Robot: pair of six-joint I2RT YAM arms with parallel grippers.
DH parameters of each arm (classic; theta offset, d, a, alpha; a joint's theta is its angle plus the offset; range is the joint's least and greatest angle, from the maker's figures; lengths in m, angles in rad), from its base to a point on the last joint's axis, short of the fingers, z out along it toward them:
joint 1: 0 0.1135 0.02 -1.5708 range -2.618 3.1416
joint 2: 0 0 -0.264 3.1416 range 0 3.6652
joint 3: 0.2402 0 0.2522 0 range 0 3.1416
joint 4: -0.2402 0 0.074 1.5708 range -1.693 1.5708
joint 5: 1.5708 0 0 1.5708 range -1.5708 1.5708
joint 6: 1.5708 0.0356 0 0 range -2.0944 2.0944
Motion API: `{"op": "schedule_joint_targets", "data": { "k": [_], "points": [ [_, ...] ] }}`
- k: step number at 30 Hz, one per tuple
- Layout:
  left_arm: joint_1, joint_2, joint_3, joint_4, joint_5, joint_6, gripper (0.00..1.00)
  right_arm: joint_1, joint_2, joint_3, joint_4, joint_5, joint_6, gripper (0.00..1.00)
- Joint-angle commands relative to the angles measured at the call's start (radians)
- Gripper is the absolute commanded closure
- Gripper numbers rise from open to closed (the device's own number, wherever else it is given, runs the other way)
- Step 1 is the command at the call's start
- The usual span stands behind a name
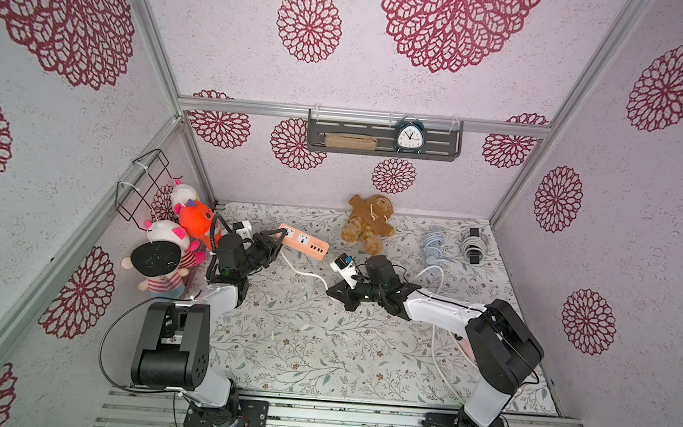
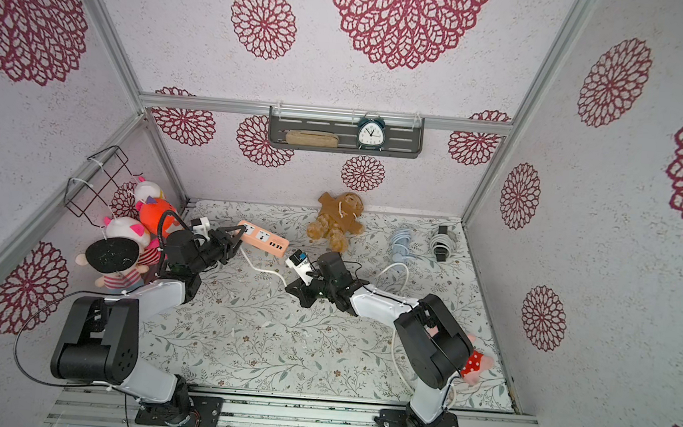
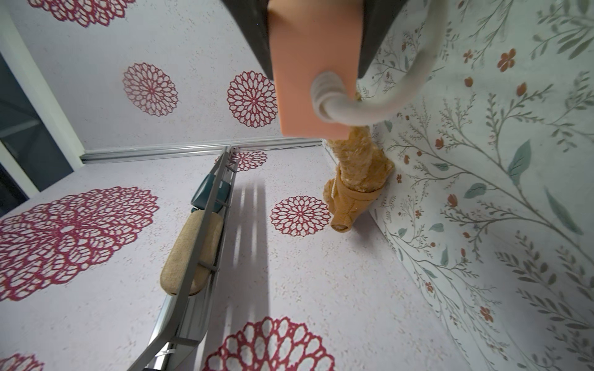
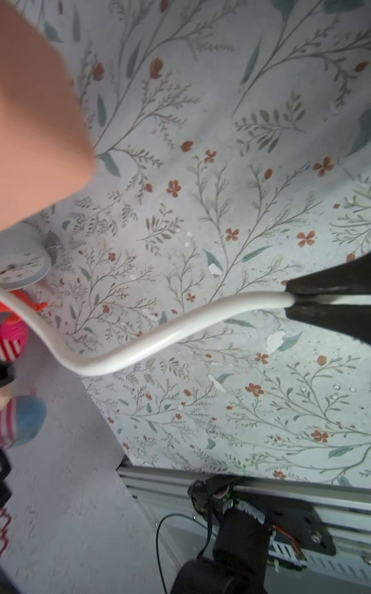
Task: Unwrap the cord wrapped around the power strip
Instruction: Unwrap the power cord from the power strip.
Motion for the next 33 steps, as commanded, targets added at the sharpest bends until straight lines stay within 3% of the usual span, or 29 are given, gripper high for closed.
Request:
{"op": "schedule_joint_targets", "data": {
  "k": [1,4,8,10,13,18,22,33],
  "points": [
    [0.012,0.011,0.043,0.202,0.091,-0.103,1.0,-0.062,0.01,-0.061,0.118,0.076,0.061,1.0],
    [0.021,0.014,0.044,0.207,0.185,-0.146,1.0,-0.113,0.035,-0.083,0.187,0.078,0.106,1.0],
    [0.019,0.011,0.009,0.362,0.298,-0.285,1.0,-0.163,0.054,-0.066,0.183,0.107,0.102,1.0],
    [0.023,-0.023,-0.005,0.317,0.349,-0.262,1.0,-0.19,0.049,-0.053,0.169,0.118,0.1,1.0],
    [0.025,-0.107,0.009,-0.012,0.419,-0.052,1.0,-0.229,0.023,-0.034,0.141,0.129,0.093,1.0],
    [0.031,-0.227,0.124,-0.746,0.432,0.452,1.0,-0.306,-0.053,-0.032,0.077,0.149,0.073,1.0],
    [0.057,-0.233,0.121,-0.823,0.461,0.497,1.0,-0.351,-0.082,-0.044,0.04,0.145,0.058,1.0],
    [0.08,-0.081,0.132,-0.97,0.457,0.669,1.0,-0.466,-0.151,-0.122,0.039,0.157,0.084,1.0]
  ]
}}
